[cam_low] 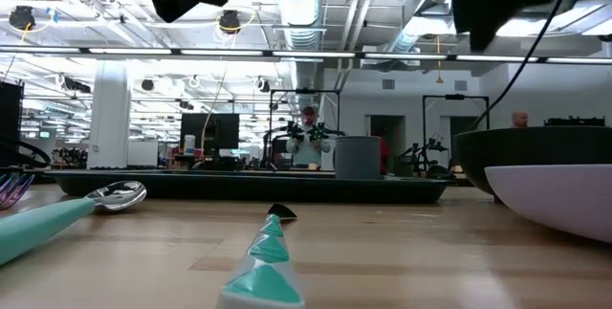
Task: Set up tray
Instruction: Put the purple plate on the green serving tray below the blue mug
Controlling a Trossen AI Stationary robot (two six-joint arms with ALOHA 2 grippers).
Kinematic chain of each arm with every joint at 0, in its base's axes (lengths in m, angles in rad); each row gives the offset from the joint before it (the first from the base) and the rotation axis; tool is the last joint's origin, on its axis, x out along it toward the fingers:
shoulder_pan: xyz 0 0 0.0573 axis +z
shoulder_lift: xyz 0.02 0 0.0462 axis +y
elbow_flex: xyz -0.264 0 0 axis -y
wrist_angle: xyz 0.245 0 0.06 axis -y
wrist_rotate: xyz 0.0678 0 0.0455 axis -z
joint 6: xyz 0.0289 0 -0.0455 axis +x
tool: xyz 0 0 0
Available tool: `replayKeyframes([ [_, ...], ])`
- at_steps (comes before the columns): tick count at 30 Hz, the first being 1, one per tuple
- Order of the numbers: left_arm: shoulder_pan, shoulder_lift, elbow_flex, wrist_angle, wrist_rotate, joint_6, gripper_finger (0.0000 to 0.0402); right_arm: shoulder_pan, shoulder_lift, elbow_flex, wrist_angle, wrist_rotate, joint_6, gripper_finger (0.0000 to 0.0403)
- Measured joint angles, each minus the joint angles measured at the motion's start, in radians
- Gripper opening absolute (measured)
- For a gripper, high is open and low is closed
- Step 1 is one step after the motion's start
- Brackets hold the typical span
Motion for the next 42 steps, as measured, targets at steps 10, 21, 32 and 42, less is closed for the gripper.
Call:
replayKeyframes([
  [10, -0.018, 0.231, 0.092, 0.045, 0.126, 0.049, 0.0122, 0.166, -0.001, 0.021, 0.057, 0.212, 0.469, 0.0133],
  [21, 0.012, 0.486, 0.246, 0.053, 0.274, -0.272, 0.0122, 0.290, -0.001, 0.021, -0.083, 0.283, 0.928, 0.0133],
  [32, -0.029, 0.473, 0.299, 0.043, 0.257, -0.246, 0.0122, 0.387, -0.002, 0.021, -0.397, -0.008, 0.903, 0.0132],
  [42, -0.065, 0.372, 0.304, 0.026, 0.141, -0.289, 0.0122, 0.560, -0.004, 0.008, -0.338, -0.030, 1.036, 0.0121],
])
